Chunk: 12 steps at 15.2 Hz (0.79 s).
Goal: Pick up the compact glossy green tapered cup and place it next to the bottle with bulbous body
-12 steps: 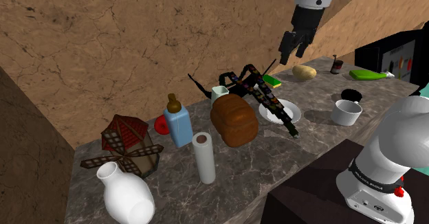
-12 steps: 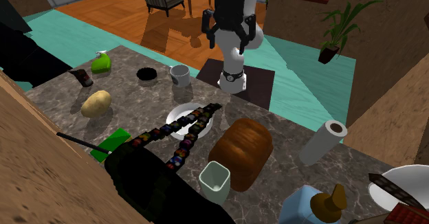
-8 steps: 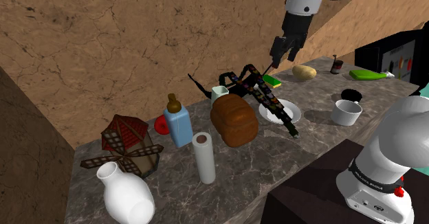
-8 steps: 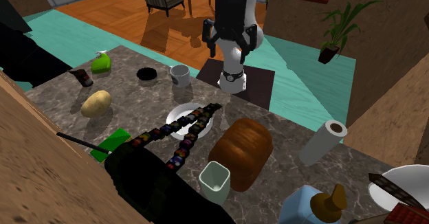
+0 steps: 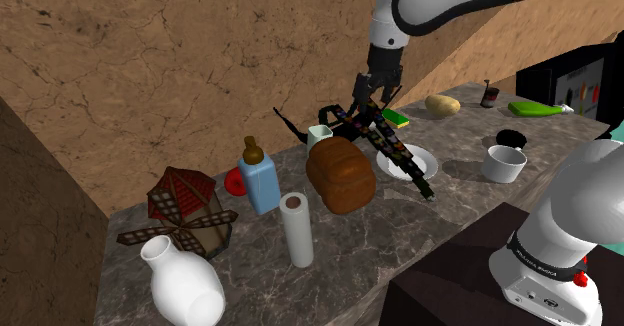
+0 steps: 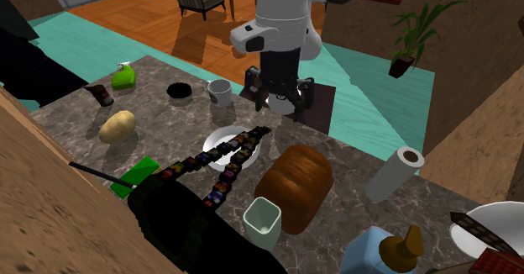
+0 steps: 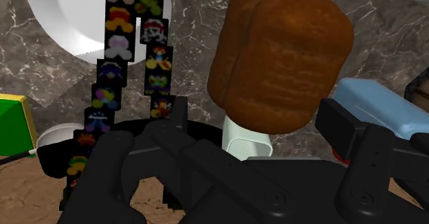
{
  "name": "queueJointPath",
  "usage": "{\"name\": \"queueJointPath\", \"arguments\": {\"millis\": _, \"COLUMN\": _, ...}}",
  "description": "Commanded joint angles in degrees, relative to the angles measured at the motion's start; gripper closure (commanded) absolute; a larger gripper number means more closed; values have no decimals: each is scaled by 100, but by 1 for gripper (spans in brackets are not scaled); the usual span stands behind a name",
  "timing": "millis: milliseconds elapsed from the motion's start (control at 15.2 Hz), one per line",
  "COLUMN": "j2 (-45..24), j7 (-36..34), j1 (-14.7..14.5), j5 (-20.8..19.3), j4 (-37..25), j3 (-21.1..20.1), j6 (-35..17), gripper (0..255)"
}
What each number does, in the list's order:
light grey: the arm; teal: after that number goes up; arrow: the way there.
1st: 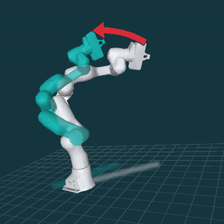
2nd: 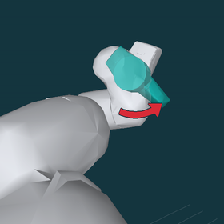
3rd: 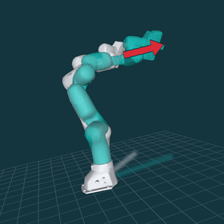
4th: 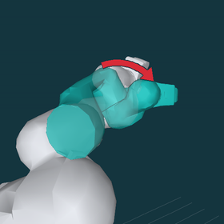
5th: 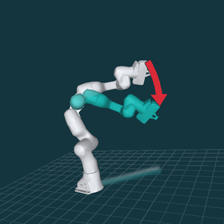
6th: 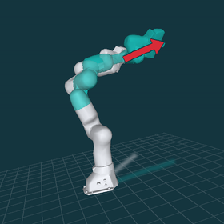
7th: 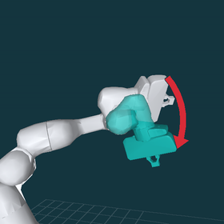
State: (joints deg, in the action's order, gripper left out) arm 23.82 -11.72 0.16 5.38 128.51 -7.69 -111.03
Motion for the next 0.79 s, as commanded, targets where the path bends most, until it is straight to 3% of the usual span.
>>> {"name": "queueJointPath", "arguments": {"millis": 0, "j2": -416, "j7": -74, "j1": 1, "j5": -6, "j4": -215, "j3": -61, "j6": -189, "gripper": 0}}
{"name": "queueJointPath", "arguments": {"millis": 726, "j2": -2861, "j7": -529, "j1": -67, "j5": -285, "j4": -1769, "j3": -300, "j6": -966, "gripper": 0}}
